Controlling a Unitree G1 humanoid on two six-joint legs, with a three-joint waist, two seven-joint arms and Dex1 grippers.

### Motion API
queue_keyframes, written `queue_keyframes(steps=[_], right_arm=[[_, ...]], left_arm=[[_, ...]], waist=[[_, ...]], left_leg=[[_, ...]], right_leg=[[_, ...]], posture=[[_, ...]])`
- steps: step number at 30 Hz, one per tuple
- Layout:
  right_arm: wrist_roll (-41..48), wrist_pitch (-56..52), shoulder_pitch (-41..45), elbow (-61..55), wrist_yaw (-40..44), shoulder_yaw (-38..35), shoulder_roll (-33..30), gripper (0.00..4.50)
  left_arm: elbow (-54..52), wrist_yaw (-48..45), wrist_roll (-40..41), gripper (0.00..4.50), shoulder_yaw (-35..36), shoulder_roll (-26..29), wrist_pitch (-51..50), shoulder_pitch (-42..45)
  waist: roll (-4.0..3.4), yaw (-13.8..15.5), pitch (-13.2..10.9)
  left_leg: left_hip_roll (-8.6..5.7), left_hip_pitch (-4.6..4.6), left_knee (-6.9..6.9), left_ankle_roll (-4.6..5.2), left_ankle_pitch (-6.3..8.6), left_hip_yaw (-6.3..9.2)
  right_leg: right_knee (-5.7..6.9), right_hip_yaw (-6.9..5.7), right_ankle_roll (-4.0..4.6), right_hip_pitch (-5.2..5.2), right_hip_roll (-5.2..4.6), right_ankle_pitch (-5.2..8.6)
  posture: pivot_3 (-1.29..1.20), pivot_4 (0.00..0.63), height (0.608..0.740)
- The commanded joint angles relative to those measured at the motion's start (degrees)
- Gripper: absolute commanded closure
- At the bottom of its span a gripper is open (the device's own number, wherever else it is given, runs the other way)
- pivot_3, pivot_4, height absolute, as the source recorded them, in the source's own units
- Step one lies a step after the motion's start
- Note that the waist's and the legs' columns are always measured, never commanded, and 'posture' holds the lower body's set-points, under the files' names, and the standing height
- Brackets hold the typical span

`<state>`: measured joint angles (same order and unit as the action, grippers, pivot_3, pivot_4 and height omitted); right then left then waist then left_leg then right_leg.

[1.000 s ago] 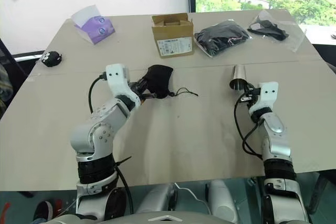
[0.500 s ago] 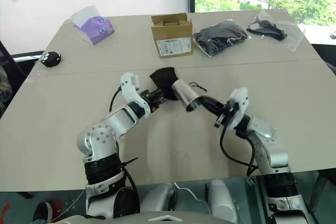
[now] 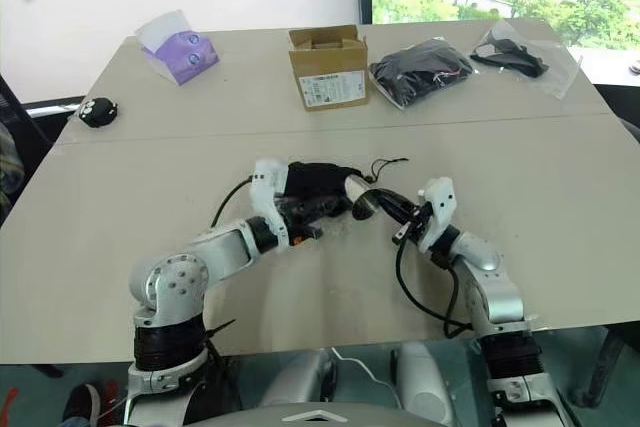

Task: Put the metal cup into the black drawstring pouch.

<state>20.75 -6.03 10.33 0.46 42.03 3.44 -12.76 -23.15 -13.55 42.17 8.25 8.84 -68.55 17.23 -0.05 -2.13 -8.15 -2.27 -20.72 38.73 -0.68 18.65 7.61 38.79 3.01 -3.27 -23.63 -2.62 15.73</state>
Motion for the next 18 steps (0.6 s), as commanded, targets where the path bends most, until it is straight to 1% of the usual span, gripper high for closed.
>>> queue_keyframes(steps=[1, 4, 6, 8, 11, 13, 14, 16, 18], right_arm=[[1.82, 0.75, 1.1, -0.68, -2.4, -2.22, 1.94, 4.46], [-0.08, 1.36, 1.42, -0.1, -2.3, -0.97, 2.23, 4.46], [-4.79, 4.24, 1.91, 1.19, -1.76, 1.24, 0.68, 4.46], [-8.53, 8.68, 3.2, 3.18, -2.17, 2.23, -0.31, 4.46], [-15.2, 18.45, 6.08, 6.99, -1.09, 4.87, -3.54, 4.46], [-17.12, 22.77, 7.22, 9.09, -0.44, 5.98, -4.69, 4.46], [-18.71, 25.43, 8.14, 10.3, -0.77, 6.55, -5.31, 4.46], [-24.59, 31.64, 11.05, 12.73, -2.8, 8.35, -6.91, 4.46], [-27.13, 34.61, 13.49, 14.09, -4.82, 8.98, -6.65, 4.46]], left_arm=[[-1.65, -2.01, 0.0, 4.5, -2.41, 0.79, 2.77, 0.03], [-1.86, -3.2, 0.02, 4.5, -3.22, 1.1, 5.27, 0.11], [-2.15, -4.34, 0.75, 4.5, -3.14, 1.1, 6.92, 0.59], [-2.34, -5.17, 1.83, 4.5, -2.7, 0.94, 7.86, 1.21], [-2.46, -6.29, 3.52, 4.5, -1.68, 0.81, 9.29, 2.36], [-2.25, -6.0, 3.68, 4.5, -1.32, 0.72, 10.15, 2.97], [-2.16, -6.15, 3.98, 4.5, -1.33, 0.83, 10.24, 3.26], [-3.38, -7.8, 4.81, 4.5, -2.66, 1.59, 10.33, 2.99], [-4.64, -8.79, 5.45, 4.5, -4.04, 1.87, 10.37, 2.13]], waist=[[0.0, -0.01, 0.0], [0.0, -0.14, 0.0], [0.0, -0.11, 0.0], [0.0, -0.12, 0.0], [0.0, -0.16, 0.0], [0.01, -0.16, 0.0], [0.01, -0.16, 0.0], [0.01, -0.22, 0.0], [0.01, -0.31, 0.0]], left_leg=[[0.01, 0.01, 0.0, 0.0, 0.0, 0.01], [0.03, 0.01, 0.0, 0.0, 0.0, 0.0], [0.03, 0.01, 0.0, 0.0, 0.0, -0.01], [0.01, 0.01, 0.0, 0.0, 0.0, -0.03], [0.0, 0.01, 0.0, 0.0, 0.0, -0.04], [0.0, 0.01, 0.01, 0.0, 0.0, -0.03], [0.0, 0.01, 0.01, 0.0, 0.0, -0.02], [0.0, 0.01, 0.01, 0.0, 0.0, -0.03], [0.0, 0.01, 0.02, 0.0, 0.0, -0.09]], right_leg=[[0.0, 0.0, 0.0, 0.0, -0.03, 0.0], [0.01, 0.01, 0.0, -0.01, -0.05, 0.0], [0.02, 0.01, 0.0, -0.01, -0.05, 0.0], [0.01, 0.02, 0.0, -0.01, -0.03, 0.0], [0.02, 0.02, 0.0, -0.02, -0.01, 0.0], [0.02, 0.01, 0.0, -0.01, -0.01, 0.0], [0.01, 0.0, 0.0, -0.01, -0.01, 0.0], [0.01, 0.01, 0.0, -0.01, -0.02, 0.0], [0.02, 0.05, 0.0, -0.01, -0.01, 0.0]], posture=[[0.0, 0.15, 0.74], [0.0, 0.15, 0.74], [0.0, 0.15, 0.74], [0.0, 0.15, 0.74], [0.0, 0.15, 0.74], [0.0, 0.15, 0.74], [0.0, 0.15, 0.74], [0.0, 0.15, 0.74], [0.0, 0.15, 0.74]])
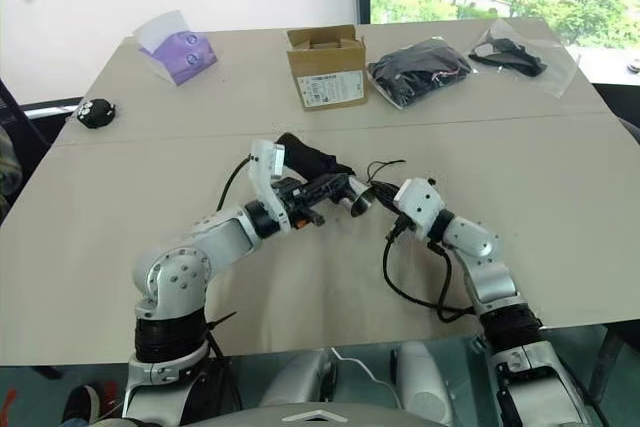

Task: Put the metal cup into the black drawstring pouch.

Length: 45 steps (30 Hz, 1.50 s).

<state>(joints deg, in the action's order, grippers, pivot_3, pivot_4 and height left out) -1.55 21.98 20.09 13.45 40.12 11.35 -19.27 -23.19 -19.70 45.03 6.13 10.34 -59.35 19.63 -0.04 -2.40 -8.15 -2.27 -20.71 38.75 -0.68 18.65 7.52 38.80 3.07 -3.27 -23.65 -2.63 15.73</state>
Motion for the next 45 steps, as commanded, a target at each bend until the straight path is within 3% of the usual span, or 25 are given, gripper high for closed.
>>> queue_keyframes(steps=[1, 7, 15, 20, 26, 32, 40, 42, 45], right_arm=[[-4.57, 6.47, 4.49, 1.25, -3.82, 0.88, 0.74, 4.46], [13.41, -19.35, 2.45, -8.15, -10.87, -5.64, 13.92, 4.46], [34.99, -39.77, -0.4, -17.77, -16.27, -14.59, 22.19, 4.46], [51.6, -52.69, -1.04, -21.94, -18.32, -19.73, 23.75, 4.46], [59.7, -60.72, -1.12, -24.73, -18.14, -20.47, 21.51, 4.46], [22.62, -36.27, 2.43, -16.83, -14.65, -4.58, 9.01, 4.46], [-14.1, -8.76, 13.33, -3.14, -16.48, 12.47, -4.65, 4.46], [-19.53, -5.1, 15.07, -0.06, -18.94, 14.54, -5.94, 4.46], [-20.19, -3.0, 15.74, 1.96, -20.42, 13.55, -4.95, 4.46]], left_arm=[[-4.91, -2.76, 2.89, 4.5, -2.3, 0.25, 1.22, -0.65], [-5.85, -2.84, 3.4, 4.5, -3.65, 0.55, 2.09, -2.49], [-5.2, -2.66, 3.07, 4.5, -3.25, 2.38, 3.78, -3.39], [-4.2, -2.47, 2.76, 4.5, -2.92, 2.94, 4.81, -3.09], [-3.69, -2.73, 2.53, 4.5, -3.84, 3.27, 5.58, -3.09], [-3.43, -2.98, 2.67, 4.5, -4.53, 2.92, 6.31, -2.7], [-2.54, -2.54, 2.16, 4.5, -4.77, 1.35, 8.31, -2.17], [-2.41, -2.35, 2.31, 4.5, -4.54, 0.88, 8.81, -2.05], [-1.64, -1.92, 1.95, 4.5, -4.11, 0.31, 9.75, -1.93]], waist=[[0.01, -0.1, -0.01], [0.01, 0.03, 0.0], [0.01, 0.14, -0.01], [0.0, 0.01, -0.01], [0.0, -0.01, -0.01], [0.0, -0.11, -0.01], [0.02, -0.03, -0.02], [0.05, 0.0, -0.02], [0.07, 0.03, -0.04]], left_leg=[[0.0, 0.01, 0.0, 0.0, 0.0, 0.0], [0.2, 0.01, -0.01, -0.01, 0.0, 0.06], [0.06, -0.04, 0.0, -0.01, 0.0, 0.15], [0.08, -0.03, -0.02, 0.0, 0.0, 0.12], [0.06, -0.03, -0.03, 0.0, 0.0, 0.12], [-0.04, 0.0, -0.02, 0.01, 0.0, 0.03], [-0.02, -0.02, -0.01, 0.0, 0.0, -0.01], [-0.05, -0.02, 0.01, 0.0, 0.0, 0.01], [0.0, -0.03, 0.0, 0.0, 0.0, 0.04]], right_leg=[[0.0, 0.0, 0.0, 0.0, 0.03, 0.0], [0.03, -0.04, 0.02, -0.01, -0.02, 0.0], [0.0, -0.11, 0.01, -0.01, -0.12, 0.0], [0.0, -0.08, 0.01, -0.02, -0.1, 0.0], [0.01, -0.08, 0.01, -0.01, -0.06, 0.0], [0.02, -0.03, 0.0, -0.02, 0.09, 0.01], [0.01, -0.01, 0.0, -0.05, 0.05, 0.0], [-0.02, -0.04, 0.0, -0.04, 0.04, 0.0], [-0.01, -0.08, 0.0, -0.04, 0.03, 0.0]], posture=[[0.0, 0.15, 0.74], [0.0, 0.15, 0.74], [0.0, 0.15, 0.74], [0.0, 0.15, 0.74], [0.0, 0.15, 0.74], [0.0, 0.15, 0.74], [0.0, 0.15, 0.74], [0.0, 0.15, 0.74], [0.0, 0.15, 0.74]])
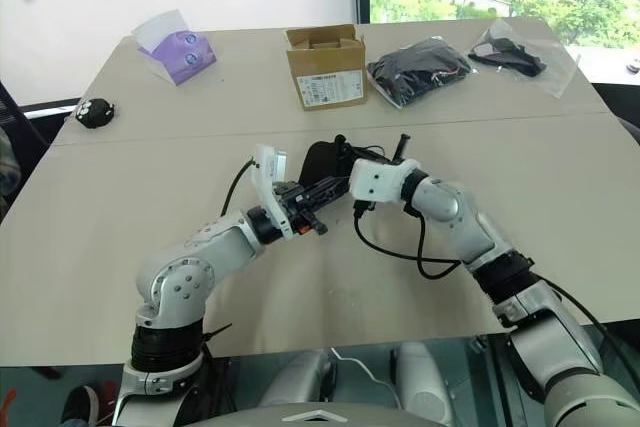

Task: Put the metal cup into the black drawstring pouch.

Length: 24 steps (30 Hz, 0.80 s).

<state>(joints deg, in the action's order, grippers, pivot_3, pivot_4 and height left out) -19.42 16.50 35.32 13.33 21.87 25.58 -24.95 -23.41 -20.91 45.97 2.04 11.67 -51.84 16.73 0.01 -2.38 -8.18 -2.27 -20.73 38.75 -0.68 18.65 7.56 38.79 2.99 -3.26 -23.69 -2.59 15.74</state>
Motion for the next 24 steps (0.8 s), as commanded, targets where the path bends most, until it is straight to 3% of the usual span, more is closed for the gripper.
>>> queue_keyframes(steps=[1, 4, 7, 10, 16, 19, 24], right_arm=[[-1.35, 2.58, 0.41, 2.3, -1.82, -1.39, 1.31, 4.46], [5.69, 0.5, -0.8, 1.39, 2.32, -3.94, 3.92, 4.46], [19.01, -10.19, -3.89, -3.6, 7.56, -8.82, 8.93, 4.46], [19.9, -14.24, -5.6, -8.18, 16.69, -6.73, 5.1, 4.46], [25.25, -17.99, -6.79, -12.39, 18.32, -11.21, 5.21, 1.7], [32.71, -21.69, -9.44, -17.35, 21.45, -15.29, 4.25, 0.27], [41.76, -32.65, -13.76, -23.17, 23.92, -20.78, 0.31, 0.27]], left_arm=[[-1.04, -0.46, 0.68, 4.5, 0.2, -1.28, 2.71, 1.06], [0.83, 1.29, -0.91, 4.5, 1.46, -2.67, 4.85, 1.82], [3.03, 3.21, -2.86, 4.5, 2.57, -3.85, 7.32, 2.7], [5.81, 4.27, -2.66, 4.5, 4.63, -4.35, 7.86, 3.25], [8.17, 6.82, -3.46, 4.5, 6.63, -6.04, 9.62, 3.5], [8.93, 8.21, -3.9, 4.5, 7.9, -6.44, 10.59, 3.81], [8.94, 9.59, -2.59, 4.5, 9.77, -6.92, 10.85, 3.95]], waist=[[0.02, -0.01, -0.02], [0.04, -0.02, -0.03], [0.05, 0.02, -0.03], [0.04, 0.03, -0.03], [0.06, 0.0, -0.04], [0.06, 0.12, -0.04], [0.07, 0.35, -0.04]], left_leg=[[0.01, -0.01, -0.01, 0.0, 0.0, 0.0], [0.0, -0.01, 0.0, 0.0, 0.0, -0.03], [0.04, -0.01, 0.0, 0.0, 0.0, 0.02], [0.09, -0.02, 0.0, 0.0, 0.0, 0.03], [0.05, -0.02, 0.0, 0.0, 0.0, 0.04], [0.06, -0.02, 0.0, 0.0, 0.0, 0.05], [0.01, -0.05, 0.01, 0.01, 0.0, 0.07]], right_leg=[[0.0, 0.0, 0.0, 0.0, -0.02, 0.0], [-0.02, 0.04, 0.0, 0.0, -0.03, 0.0], [-0.02, 0.0, 0.0, 0.02, -0.04, 0.0], [-0.01, -0.01, 0.01, 0.01, -0.09, 0.0], [-0.01, -0.01, 0.0, 0.01, -0.1, 0.0], [-0.02, -0.02, 0.0, 0.01, -0.14, 0.0], [-0.04, -0.04, 0.0, 0.03, -0.21, 0.0]], posture=[[0.0, 0.15, 0.74], [0.0, 0.15, 0.74], [0.0, 0.15, 0.74], [0.0, 0.15, 0.74], [0.0, 0.15, 0.74], [0.0, 0.15, 0.74], [0.0, 0.15, 0.74]])
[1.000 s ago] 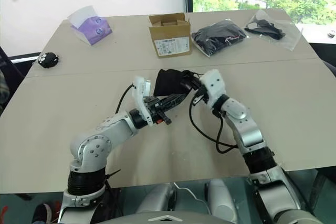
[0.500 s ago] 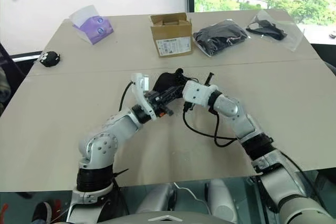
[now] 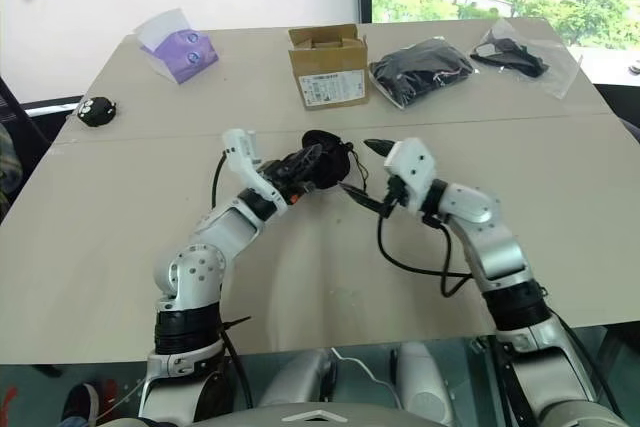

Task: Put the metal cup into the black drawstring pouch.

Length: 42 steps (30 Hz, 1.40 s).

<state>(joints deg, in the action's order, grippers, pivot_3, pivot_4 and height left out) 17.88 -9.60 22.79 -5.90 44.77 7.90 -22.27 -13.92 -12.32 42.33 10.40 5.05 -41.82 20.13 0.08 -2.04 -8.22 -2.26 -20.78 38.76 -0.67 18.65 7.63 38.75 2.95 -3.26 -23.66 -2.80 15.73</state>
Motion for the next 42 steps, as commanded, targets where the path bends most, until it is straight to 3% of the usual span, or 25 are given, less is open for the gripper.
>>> queue_keyframes(steps=[1, 4, 10, 15, 20, 23, 26, 28, 30, 37, 42], right_arm=[[4.69, -8.38, -1.72, -4.1, 1.07, -3.21, -3.24, 0.27], [-3.21, -4.38, -1.93, 2.04, 0.76, 1.05, -4.86, 0.27], [-9.91, -4.29, 2.4, 9.32, -3.61, 6.49, 1.67, 0.27], [-10.49, -6.42, 7.18, 17.45, -8.46, 5.44, 8.85, 0.27], [-11.96, -11.04, 9.53, 22.29, -13.35, 4.22, 11.95, 0.27], [-11.85, -13.91, 8.1, 21.39, -12.75, 4.54, 11.85, 1.14], [-12.64, -16.15, 6.02, 19.36, -12.99, 5.39, 11.46, 2.54], [-14.11, -15.24, 5.96, 18.96, -13.4, 6.15, 11.11, 3.19], [-14.94, -14.9, 6.04, 18.88, -13.72, 6.41, 11.01, 4.32], [-13.86, -8.48, 8.89, 21.6, -17.05, 0.89, 12.46, 4.47], [-14.04, 7.36, 15.17, 26.47, -25.03, -5.86, 14.36, 4.47]], left_arm=[[-0.59, 1.26, 1.52, 4.5, 1.78, -0.58, 0.77, 0.57], [-1.14, 1.23, 2.2, 4.5, 1.99, -0.86, 0.6, -0.43], [-2.46, 0.95, 3.2, 4.5, 1.85, 0.21, -0.3, -2.04], [-3.37, 1.1, 3.7, 4.5, 1.55, 1.09, -0.76, -2.88], [-4.43, 1.61, 3.9, 4.5, 1.78, 1.64, -0.93, -3.25], [-5.16, 2.25, 4.63, 4.5, 2.19, 1.5, -1.02, -3.2], [-5.44, 2.36, 4.74, 4.5, 2.11, 1.67, -1.02, -3.48], [-5.49, 2.47, 4.8, 4.5, 2.04, 1.68, -1.0, -3.57], [-5.51, 2.55, 4.91, 4.5, 2.01, 1.69, -0.99, -3.62], [-5.31, 3.97, 6.01, 4.5, 2.43, 1.51, -1.91, -3.71], [-6.2, 4.65, 6.38, 4.5, 1.93, 1.94, -2.48, -4.09]], waist=[[0.0, -0.01, 0.0], [0.0, -0.25, 0.0], [0.0, -0.47, 0.0], [0.03, -0.23, 0.01], [0.03, -0.28, 0.01], [0.04, -0.21, 0.03], [0.05, -0.25, 0.04], [0.06, -0.33, 0.06], [0.07, -0.43, 0.07], [0.08, -0.4, 0.07], [0.07, -0.48, 0.04]], left_leg=[[0.0, 0.01, 0.0, 0.0, 0.0, -0.01], [0.01, 0.04, 0.0, 0.0, 0.0, -0.04], [0.1, 0.1, -0.01, 0.0, 0.0, -0.15], [0.02, 0.05, 0.05, -0.01, 0.0, -0.05], [0.01, 0.04, 0.05, 0.0, 0.0, -0.03], [0.01, 0.05, 0.06, -0.01, 0.0, -0.01], [0.0, 0.04, 0.06, -0.01, 0.0, 0.01], [0.0, 0.05, 0.04, -0.01, 0.0, 0.0], [0.01, 0.08, 0.04, 0.0, 0.0, -0.05], [0.01, 0.09, 0.05, -0.01, 0.0, -0.06], [-0.02, 0.03, 0.06, 0.0, 0.0, -0.05]], right_leg=[[0.02, 0.01, 0.0, 0.0, 0.0, 0.0], [0.04, 0.03, 0.0, 0.0, 0.03, 0.0], [0.1, 0.13, 0.0, -0.03, 0.1, 0.0], [0.07, 0.03, 0.0, -0.01, 0.09, 0.0], [0.07, 0.01, 0.0, -0.02, 0.09, 0.0], [0.08, -0.01, 0.0, -0.01, 0.07, 0.0], [0.07, -0.03, 0.0, -0.01, 0.03, 0.0], [0.07, -0.03, 0.0, 0.0, 0.02, 0.0], [0.09, 0.02, 0.0, -0.01, 0.04, 0.0], [0.1, 0.03, 0.0, 0.0, 0.07, 0.0], [0.08, 0.02, 0.0, -0.03, 0.12, 0.0]], posture=[[0.0, 0.15, 0.74], [0.0, 0.15, 0.74], [0.0, 0.15, 0.74], [0.0, 0.15, 0.74], [0.0, 0.15, 0.74], [0.0, 0.15, 0.74], [0.0, 0.15, 0.74], [0.0, 0.15, 0.74], [0.0, 0.15, 0.74], [0.0, 0.15, 0.74], [0.0, 0.15, 0.74]])
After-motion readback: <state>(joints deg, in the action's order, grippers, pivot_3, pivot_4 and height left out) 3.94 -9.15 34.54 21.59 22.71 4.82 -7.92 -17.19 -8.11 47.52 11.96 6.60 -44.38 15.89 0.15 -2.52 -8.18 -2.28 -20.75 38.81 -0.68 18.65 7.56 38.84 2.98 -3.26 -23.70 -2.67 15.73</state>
